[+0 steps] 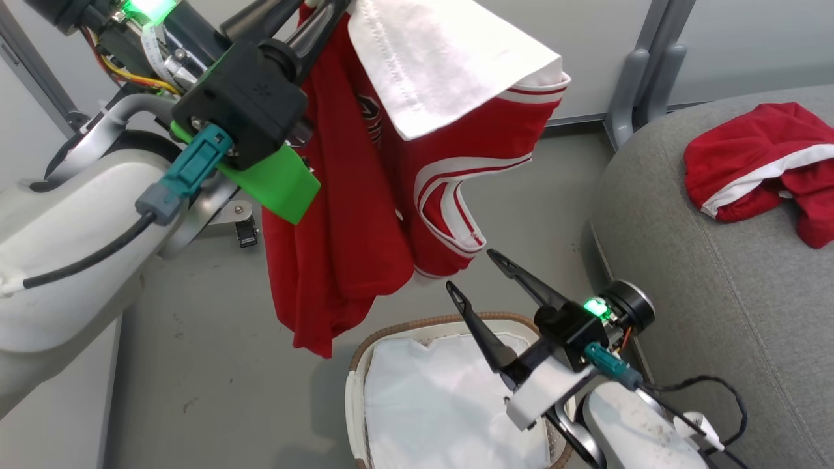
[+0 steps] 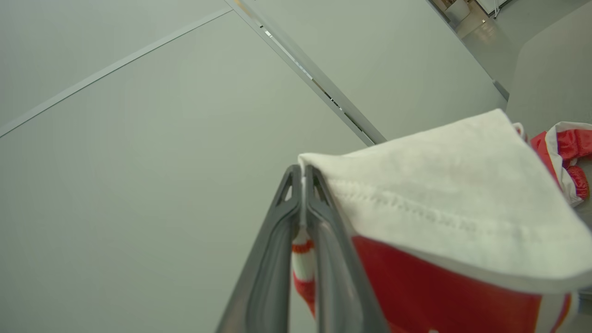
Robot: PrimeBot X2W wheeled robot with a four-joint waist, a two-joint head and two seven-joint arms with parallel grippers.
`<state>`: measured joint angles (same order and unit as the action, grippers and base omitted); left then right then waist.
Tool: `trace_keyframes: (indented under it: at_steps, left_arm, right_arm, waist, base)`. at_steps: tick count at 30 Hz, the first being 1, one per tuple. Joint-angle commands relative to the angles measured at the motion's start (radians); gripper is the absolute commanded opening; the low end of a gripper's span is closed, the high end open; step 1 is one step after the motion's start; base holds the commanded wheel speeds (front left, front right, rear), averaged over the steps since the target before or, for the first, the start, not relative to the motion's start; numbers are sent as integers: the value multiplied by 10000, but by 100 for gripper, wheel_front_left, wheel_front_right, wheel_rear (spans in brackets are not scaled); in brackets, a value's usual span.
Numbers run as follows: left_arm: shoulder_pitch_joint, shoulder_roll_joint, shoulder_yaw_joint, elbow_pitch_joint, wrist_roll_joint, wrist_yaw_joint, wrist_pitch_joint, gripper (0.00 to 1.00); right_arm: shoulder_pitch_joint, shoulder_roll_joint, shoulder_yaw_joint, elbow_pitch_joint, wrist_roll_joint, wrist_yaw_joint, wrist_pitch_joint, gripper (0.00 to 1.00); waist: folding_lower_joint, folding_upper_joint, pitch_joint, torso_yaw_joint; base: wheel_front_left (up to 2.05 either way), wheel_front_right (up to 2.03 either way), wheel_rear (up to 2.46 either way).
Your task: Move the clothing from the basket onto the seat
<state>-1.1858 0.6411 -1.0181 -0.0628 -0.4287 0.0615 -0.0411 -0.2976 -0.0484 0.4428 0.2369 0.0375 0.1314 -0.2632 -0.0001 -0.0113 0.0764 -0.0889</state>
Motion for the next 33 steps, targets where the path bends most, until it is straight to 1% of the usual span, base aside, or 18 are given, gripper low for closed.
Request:
trace_keyframes:
  at_steps: [1,3,9,13,15,20,21,22,23,24,29,33]
  left_arm:
    - [-225,-82,35,-96,50,73,-59,0]
    - [-276,-144,28,-145,31,67,-40,0]
    - [-470,-405,3,-113,-20,34,-58,0]
    - [-578,-559,-29,-72,-26,9,-102,0]
    - [-624,-627,-42,-71,-28,-14,-118,0]
    - [-620,-738,-119,-158,-99,-59,-126,0]
    - [-573,-738,-127,-172,-135,-66,-114,0]
    - [-495,-740,-139,-194,-192,-69,-114,0]
    - [-418,-734,-148,-195,-250,-64,-100,0]
    - [-314,-713,-159,-185,-315,-48,-95,0]
    - [280,-481,-154,64,-688,92,-202,0]
    - [1031,-244,-123,510,-1196,223,-427,0]
  right_arm:
    - [-285,-37,-53,182,53,-14,-23,100]
    - [-518,-38,-112,531,-129,-14,-23,100]
    - [-1072,-37,-295,1466,-81,-14,-22,100]
    - [-1247,-38,-222,1979,200,-14,-23,100]
    - [-1332,-32,-71,2163,375,-14,-23,100]
    - [-1644,-41,689,2243,775,-14,-23,100]
    - [-1727,-41,762,2190,787,-14,-23,82]
    - [-1813,-41,873,2144,812,-14,-23,42]
    - [-1878,-35,949,2130,840,-14,-23,14]
    - [-1965,-37,1020,2101,845,-14,-23,0]
    - [-2165,-37,931,1844,832,-14,-23,0]
    - [-2066,-37,638,1619,649,-14,-23,0]
  waist:
    - [1,113,-10,50]
    - [1,113,-19,114]
    - [1,113,12,338]
    - [1,113,38,466]
    - [1,113,43,531]
    - [1,113,82,626]
    - [1,113,91,633]
    - [1,113,104,645]
    - [1,113,115,653]
    - [1,113,126,660]
    - [1,113,164,660]
    - [1,113,212,624]
  base:
    - [0,0,0]
    - [0,0,0]
    - [0,0,0]
    - [0,0,0]
    - [0,0,0]
    - [0,0,0]
    - [0,0,0]
    - [0,0,0]
    - [0,0,0]
    - [0,0,0]
    - [0,0,0]
    - [0,0,0]
